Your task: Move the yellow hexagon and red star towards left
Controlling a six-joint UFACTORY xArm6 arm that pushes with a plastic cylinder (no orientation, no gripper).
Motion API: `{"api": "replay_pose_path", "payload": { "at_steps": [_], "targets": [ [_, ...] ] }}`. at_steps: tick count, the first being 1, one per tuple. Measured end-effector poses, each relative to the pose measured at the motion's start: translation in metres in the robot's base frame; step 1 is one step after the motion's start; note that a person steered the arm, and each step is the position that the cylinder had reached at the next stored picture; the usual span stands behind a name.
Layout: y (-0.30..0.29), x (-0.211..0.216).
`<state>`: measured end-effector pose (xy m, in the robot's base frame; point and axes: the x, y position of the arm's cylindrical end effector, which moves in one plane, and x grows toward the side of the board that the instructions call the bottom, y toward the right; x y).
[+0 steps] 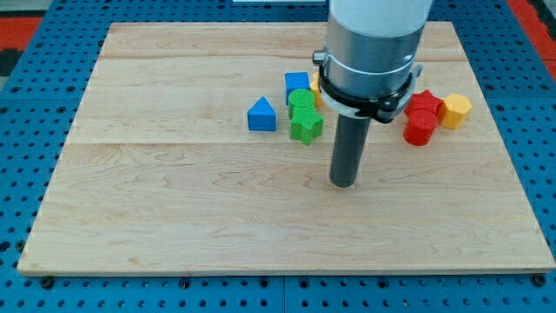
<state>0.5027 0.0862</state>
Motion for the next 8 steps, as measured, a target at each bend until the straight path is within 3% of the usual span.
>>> {"api": "replay_pose_path", "payload": {
  "at_steps": [1,3,4,5,7,8],
  "targets": [
    [0.071,-0.008],
    [0.203,-0.066],
    [0.203,-0.107],
    [0.124,-0.130],
    [0.094,-0.127],
    [0.058,-0.099]
  ]
}}
